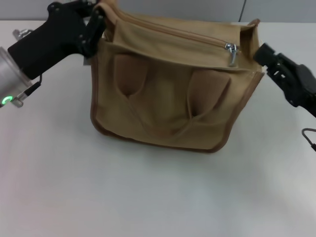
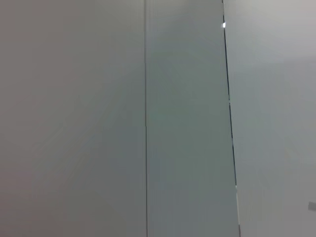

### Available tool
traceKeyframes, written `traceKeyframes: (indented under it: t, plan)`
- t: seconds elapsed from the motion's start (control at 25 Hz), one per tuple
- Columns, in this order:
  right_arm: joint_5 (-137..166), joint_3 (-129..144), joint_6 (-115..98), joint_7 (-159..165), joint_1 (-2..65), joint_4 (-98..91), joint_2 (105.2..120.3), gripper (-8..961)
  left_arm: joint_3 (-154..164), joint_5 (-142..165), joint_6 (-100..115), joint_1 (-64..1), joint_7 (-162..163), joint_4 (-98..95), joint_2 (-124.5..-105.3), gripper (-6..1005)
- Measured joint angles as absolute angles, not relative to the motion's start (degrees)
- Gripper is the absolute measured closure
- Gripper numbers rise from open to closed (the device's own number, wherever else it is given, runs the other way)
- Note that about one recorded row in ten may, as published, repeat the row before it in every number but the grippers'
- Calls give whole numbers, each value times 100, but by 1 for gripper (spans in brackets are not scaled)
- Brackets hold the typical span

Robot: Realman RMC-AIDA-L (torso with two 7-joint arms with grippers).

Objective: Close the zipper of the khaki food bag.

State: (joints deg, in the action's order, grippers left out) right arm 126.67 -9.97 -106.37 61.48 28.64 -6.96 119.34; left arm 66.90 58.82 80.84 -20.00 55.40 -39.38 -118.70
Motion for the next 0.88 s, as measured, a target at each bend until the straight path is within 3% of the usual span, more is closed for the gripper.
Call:
traceKeyframes:
  t: [0.24,0.32,0.44,0.76,0.88]
  plan:
    - [12560,-983,-10698,5704,2717,-455,11941,770,6549,5392,8468,-1815,5592,-3898,-11872,876]
    - [12560,-966,-10677,5688,2730,-432,11947,674,6546,4752,8724,-1750,5614,-3761,-11869,858]
    - [12576,-943,-10658,5566,2756,-341,11949,531,6546,4517,9041,-1745,5662,-3665,-11857,763]
    - [12641,-876,-10733,4429,2608,-55,11959,412,6578,5450,10567,-1565,5648,-3516,-11806,461]
    - [12648,-775,-10763,3920,2505,33,11963,411,6568,6035,10846,-1446,5544,-3512,-11793,362]
